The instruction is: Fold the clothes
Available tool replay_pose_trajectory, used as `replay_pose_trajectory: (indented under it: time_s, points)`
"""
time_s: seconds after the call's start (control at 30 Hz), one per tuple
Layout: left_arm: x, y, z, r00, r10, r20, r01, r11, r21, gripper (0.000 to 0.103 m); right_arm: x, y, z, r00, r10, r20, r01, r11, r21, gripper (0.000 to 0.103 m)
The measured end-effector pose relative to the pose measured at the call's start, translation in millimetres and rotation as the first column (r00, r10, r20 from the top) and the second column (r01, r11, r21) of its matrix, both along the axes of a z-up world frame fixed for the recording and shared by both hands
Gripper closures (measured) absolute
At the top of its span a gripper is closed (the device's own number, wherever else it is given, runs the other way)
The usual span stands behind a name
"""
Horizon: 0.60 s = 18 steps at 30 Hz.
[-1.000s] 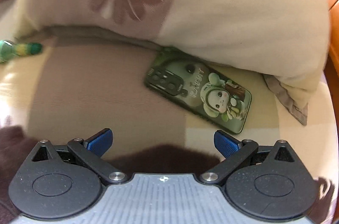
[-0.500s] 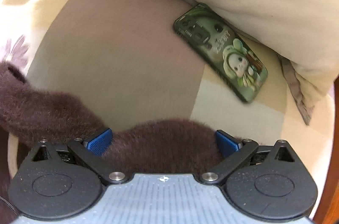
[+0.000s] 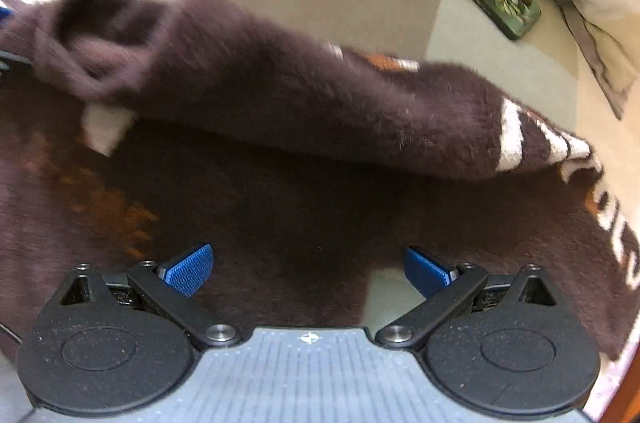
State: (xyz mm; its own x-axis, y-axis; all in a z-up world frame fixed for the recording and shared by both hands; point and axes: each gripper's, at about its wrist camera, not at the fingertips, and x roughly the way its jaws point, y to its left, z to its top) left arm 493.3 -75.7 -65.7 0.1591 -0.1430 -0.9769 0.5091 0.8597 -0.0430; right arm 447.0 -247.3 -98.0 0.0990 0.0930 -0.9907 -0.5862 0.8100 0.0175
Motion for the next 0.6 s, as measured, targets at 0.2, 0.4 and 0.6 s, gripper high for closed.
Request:
replay_pose_trajectory:
  time_s: [0.2,0.4,0.6]
  points:
    - [18,-6,8,0.997,-0.075,-0.010,0.074,0.994,-0.080,0.013,25,4,49,0.982,0.122,0.141,-0.148,0.971,0.189,0.000]
    - [49,-18,-8,0.962,-0.261,-0.083,0.244,0.955,-0.171,0.013,88,32,30,0.963,0.267,0.026,-0.261,0.910,0.323,0.000]
    - [43,-10,-5,0.918,-0.350,-0.188,0.295,0.917,-0.268,0.013,97,35,3,0.908,0.344,-0.240,-0.220,0.877,0.426,0.000]
